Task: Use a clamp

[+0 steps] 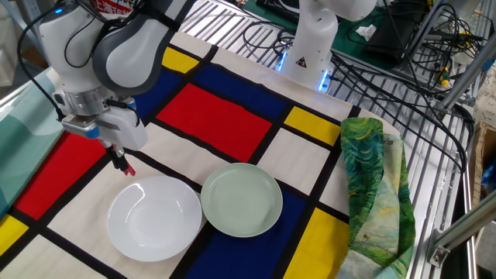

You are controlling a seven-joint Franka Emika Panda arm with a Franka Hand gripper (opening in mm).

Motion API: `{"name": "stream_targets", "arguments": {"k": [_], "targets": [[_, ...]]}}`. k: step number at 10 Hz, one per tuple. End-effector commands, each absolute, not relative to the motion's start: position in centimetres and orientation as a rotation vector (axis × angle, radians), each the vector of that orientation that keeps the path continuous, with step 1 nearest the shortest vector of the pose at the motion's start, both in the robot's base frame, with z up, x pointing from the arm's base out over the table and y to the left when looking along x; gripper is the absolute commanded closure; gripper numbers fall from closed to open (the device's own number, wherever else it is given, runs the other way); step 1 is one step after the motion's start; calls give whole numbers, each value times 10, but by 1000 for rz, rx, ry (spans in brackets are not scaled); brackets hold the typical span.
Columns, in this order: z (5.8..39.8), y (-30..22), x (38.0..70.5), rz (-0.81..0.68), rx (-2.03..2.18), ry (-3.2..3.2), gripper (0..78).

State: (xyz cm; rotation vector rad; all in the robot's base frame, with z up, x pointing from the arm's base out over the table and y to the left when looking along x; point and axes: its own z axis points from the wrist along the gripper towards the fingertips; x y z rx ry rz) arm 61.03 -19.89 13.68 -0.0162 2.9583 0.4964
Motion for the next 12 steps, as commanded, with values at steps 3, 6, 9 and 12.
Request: {"name": "stream_targets", "arguments": {"k": [3,6,9,12], "targets": [[128,-198,615,499,40,2953,764],[128,-198,616,509,164,2957,764],[126,-199,616,523,255,2944,764],[117,-197,617,533,265,2927,764]]}}
